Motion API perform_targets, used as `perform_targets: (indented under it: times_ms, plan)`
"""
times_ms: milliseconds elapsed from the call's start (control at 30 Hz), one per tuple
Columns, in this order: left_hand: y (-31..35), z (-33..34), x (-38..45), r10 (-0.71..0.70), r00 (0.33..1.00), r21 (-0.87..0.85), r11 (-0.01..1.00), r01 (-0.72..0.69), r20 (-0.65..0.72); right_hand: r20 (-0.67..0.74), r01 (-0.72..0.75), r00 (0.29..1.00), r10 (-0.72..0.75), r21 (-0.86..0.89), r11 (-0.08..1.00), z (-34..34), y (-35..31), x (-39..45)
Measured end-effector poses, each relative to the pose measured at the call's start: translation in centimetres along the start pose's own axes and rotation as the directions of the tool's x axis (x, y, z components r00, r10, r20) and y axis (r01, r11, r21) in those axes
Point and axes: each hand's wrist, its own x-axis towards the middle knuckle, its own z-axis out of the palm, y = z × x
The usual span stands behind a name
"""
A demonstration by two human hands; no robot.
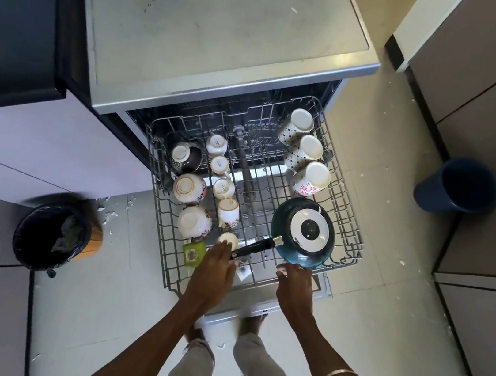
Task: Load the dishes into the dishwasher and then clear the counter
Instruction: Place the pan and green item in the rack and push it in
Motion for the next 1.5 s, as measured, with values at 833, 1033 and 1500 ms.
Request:
perform_targets:
  times_ms: [833, 1033, 1500]
  plan:
    - [1.7, 5.5, -3.1, -0.175, 0.964, 0.157, 0.977, 0.145, 0.198, 0.469, 0.547, 0.791, -0.392, -0.258, 0.796, -3.6, 6.6, 4.5]
    - [1.6, 5.9, -3.3, -0.129, 0.989, 0.216, 0.970, 0.111, 0.070, 0.339, 0.621, 0.767, -0.546, -0.174, 0.764, -4.4, 6.2, 3.7]
    - [0.0, 9.8, -5.5, 0.043, 0.990, 0.200, 0.980, -0.015, -0.132, 0.558, 0.563, 0.712, -0.427, -0.089, 0.822, 7.5, 10.9, -1.9]
